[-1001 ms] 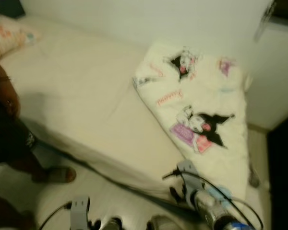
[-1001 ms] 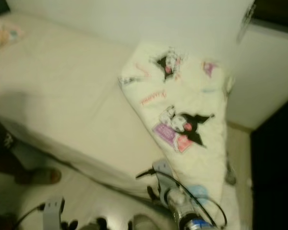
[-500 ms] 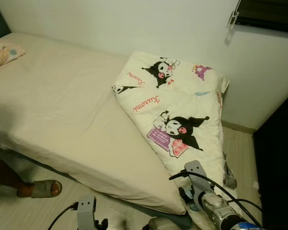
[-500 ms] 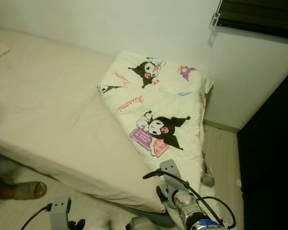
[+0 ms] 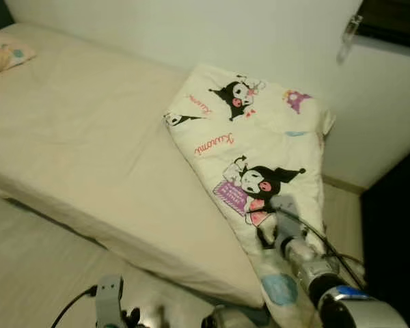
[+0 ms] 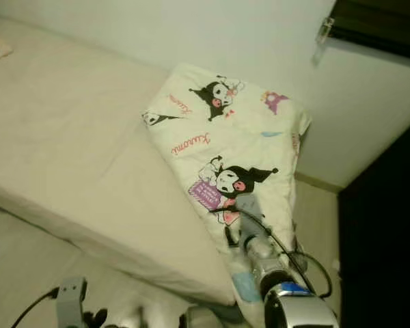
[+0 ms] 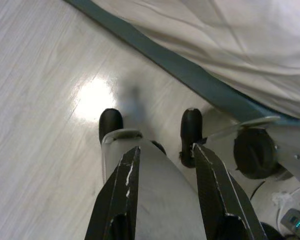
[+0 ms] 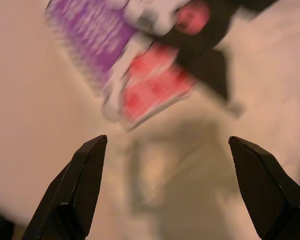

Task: Clean up the room

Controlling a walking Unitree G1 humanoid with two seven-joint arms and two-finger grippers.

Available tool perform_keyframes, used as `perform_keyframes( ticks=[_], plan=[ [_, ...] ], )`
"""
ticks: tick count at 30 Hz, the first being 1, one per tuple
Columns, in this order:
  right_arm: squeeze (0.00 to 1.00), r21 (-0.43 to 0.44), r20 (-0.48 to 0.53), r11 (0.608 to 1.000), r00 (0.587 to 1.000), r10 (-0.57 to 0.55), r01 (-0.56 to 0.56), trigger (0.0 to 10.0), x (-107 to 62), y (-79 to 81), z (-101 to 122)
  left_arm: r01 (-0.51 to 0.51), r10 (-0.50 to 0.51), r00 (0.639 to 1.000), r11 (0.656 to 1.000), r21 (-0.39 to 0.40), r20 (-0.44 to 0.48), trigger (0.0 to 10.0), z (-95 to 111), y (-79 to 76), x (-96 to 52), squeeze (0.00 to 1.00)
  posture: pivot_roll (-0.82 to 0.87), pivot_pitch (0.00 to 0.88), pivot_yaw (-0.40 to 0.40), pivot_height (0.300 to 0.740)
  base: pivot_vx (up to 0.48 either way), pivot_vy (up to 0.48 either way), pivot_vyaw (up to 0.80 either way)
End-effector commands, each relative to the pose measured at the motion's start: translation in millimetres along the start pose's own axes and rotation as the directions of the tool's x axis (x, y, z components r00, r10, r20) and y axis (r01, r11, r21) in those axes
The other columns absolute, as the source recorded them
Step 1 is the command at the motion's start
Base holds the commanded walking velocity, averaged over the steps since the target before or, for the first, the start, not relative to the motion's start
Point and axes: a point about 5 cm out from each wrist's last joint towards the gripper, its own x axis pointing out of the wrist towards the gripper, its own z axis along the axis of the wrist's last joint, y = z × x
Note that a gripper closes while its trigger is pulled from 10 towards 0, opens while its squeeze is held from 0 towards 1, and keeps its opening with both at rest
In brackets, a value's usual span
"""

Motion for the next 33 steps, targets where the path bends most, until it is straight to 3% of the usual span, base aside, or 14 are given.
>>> perform_keyframes(
  ticks=[1,8,12,13,15,16,19,21,23,25,26,29,32,33],
  plan=[
    [0.00,0.029,-0.009,1.000,1.000,-0.005,0.006,10.0,-0.9,0.3,-4,-0.002,0.002,1.000,1.000,-0.009,-0.008,10.0,-4,-0.9,-0.5,0.00,-0.16,0.000,0.027,0.710,0.000,0.000,0.00],
    [0.00,0.057,0.068,0.997,0.996,-0.057,0.053,10.0,2.2,-14.7,20,-0.005,0.005,1.000,1.000,-0.011,-0.009,10.0,-4,-0.2,-0.8,0.00,-0.16,0.000,0.026,0.695,0.000,0.000,0.00],
    [0.00,0.085,0.113,0.990,0.986,-0.123,0.114,10.0,2.2,-32.6,35,-0.006,0.005,1.000,1.000,-0.011,-0.011,10.0,-6,0.7,-1.5,0.00,-0.16,0.000,0.024,0.685,0.000,0.000,0.00],
    [0.00,0.117,0.123,0.978,0.974,-0.188,0.174,10.0,0.4,-49.4,41,-0.016,0.016,1.000,1.000,-0.016,-0.002,10.0,-5,4.0,-2.2,0.00,-0.16,0.000,0.025,0.675,0.000,0.000,0.00],
    [0.00,0.148,0.120,0.965,0.965,-0.234,0.216,10.0,-1.4,-61.4,44,-0.028,0.028,0.999,1.000,-0.013,0.026,10.0,0,8.2,-2.2,0.00,-0.16,0.000,0.024,0.665,0.000,0.000,0.00],
    [0.00,0.148,0.120,0.965,0.965,-0.234,0.216,10.0,-1.4,-61.4,44,-0.028,0.028,0.999,1.000,-0.013,0.026,10.0,0,8.2,-2.2,0.00,-0.16,0.000,0.024,0.665,0.000,0.000,0.00],
    [0.00,0.171,0.115,0.953,0.955,-0.272,0.251,10.0,-3.4,-71.7,45,-0.040,0.042,0.996,0.999,-0.023,0.077,10.0,13,13.1,-1.6,0.00,-0.16,0.000,0.024,0.655,0.000,0.000,0.00],
    [0.00,0.192,0.095,0.937,0.944,-0.315,0.293,10.0,-5.5,-81.7,44,-0.052,0.055,0.987,0.998,-0.028,0.151,10.0,32,19.5,-0.9,0.00,-0.16,0.000,0.023,0.645,0.000,0.000,0.00],
    [0.00,0.192,0.095,0.937,0.944,-0.315,0.293,10.0,-5.5,-81.7,44,-0.052,0.055,0.987,0.998,-0.028,0.151,10.0,32,19.5,-0.9,0.00,-0.16,0.000,0.023,0.645,0.000,0.000,0.00],
    [0.00,0.251,0.054,0.910,0.934,-0.354,0.331,10.0,-8.6,-92.8,39,-0.052,0.059,0.965,0.998,-0.037,0.254,10.0,60,25.8,-1.2,0.00,-0.15,0.002,0.024,0.635,0.000,0.000,0.00],
    [0.00,0.251,0.054,0.910,0.934,-0.354,0.331,10.0,-8.6,-92.8,39,-0.052,0.059,0.965,0.998,-0.037,0.254,10.0,60,25.8,-1.2,0.00,-0.15,0.002,0.024,0.635,0.000,0.000,0.00],
    [0.00,0.308,0.030,0.885,0.926,-0.377,0.350,10.0,-11.1,-100.4,35,-0.041,0.053,0.938,0.998,-0.041,0.342,10.0,85,29.0,-2.5,0.00,-0.15,0.010,0.030,0.625,0.000,0.000,0.00],
    [0.00,0.375,0.066,0.853,0.907,-0.415,0.363,10.0,-15.1,-112.9,41,-0.032,0.034,0.888,0.999,-0.012,0.459,10.0,118,33.9,-7.9,0.00,-0.13,0.044,0.051,0.625,0.000,0.000,0.00],
    [0.00,0.375,0.066,0.853,0.907,-0.415,0.363,10.0,-15.1,-112.9,41,-0.032,0.034,0.888,0.999,-0.012,0.459,10.0,118,33.9,-7.9,0.00,-0.13,0.044,0.051,0.625,0.000,0.000,0.00]
  ],
)
